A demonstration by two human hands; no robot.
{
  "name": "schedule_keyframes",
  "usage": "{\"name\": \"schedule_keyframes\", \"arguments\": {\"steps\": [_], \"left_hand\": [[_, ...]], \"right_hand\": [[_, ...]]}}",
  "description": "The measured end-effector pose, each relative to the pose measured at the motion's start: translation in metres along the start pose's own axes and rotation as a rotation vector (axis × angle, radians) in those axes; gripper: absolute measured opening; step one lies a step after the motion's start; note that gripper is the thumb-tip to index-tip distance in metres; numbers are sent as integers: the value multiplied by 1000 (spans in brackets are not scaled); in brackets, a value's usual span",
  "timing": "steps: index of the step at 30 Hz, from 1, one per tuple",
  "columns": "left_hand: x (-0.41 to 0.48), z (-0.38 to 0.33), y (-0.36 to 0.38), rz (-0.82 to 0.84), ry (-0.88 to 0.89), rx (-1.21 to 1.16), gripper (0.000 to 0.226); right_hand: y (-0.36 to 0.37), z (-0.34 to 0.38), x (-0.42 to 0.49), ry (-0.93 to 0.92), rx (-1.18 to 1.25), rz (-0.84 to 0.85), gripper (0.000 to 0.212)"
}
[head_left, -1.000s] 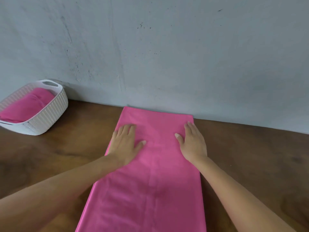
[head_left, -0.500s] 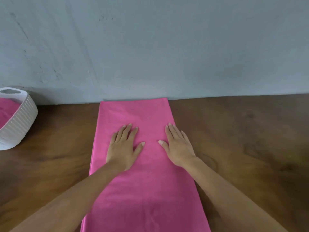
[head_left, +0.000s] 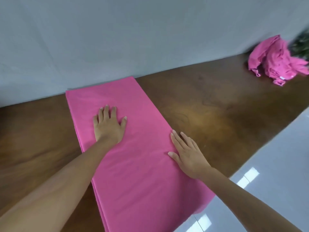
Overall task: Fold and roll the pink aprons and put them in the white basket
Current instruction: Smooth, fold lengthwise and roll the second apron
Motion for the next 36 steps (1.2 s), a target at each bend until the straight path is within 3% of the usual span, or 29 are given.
{"name": "schedule_keyframes", "arguments": {"steps": [4,15,20,27,32,36], "left_hand": [[0,-1,0,-6,24,-6,72],[1,-6,2,-17,99,-5,64],[-5,-34,1,-67,434,16,42],[-28,-116,1,90,852,-98,22],[-29,-172,5,261,874,-10,31],[-20,-194,2,380,836,85,19]], "right_hand": [[12,-5,-53,83,41,-40,79],[35,-14,-141,268,186,-134,82],[36,-15,-139,256,212,-143,81],[38,-17,-138,264,294,-159,79],[25,-28,-132,356,455,-313,45],[18,-38,-126,424,448,-390,22]]}}
Point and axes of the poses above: each hand's wrist, its own x-axis towards the middle knuckle, its own y-axis out of the palm, z = x × y, the point moved 6 cm from there along x, towards the middle knuckle, and after that the axes turned 5 degrees about -y, right-handed, at the moved point
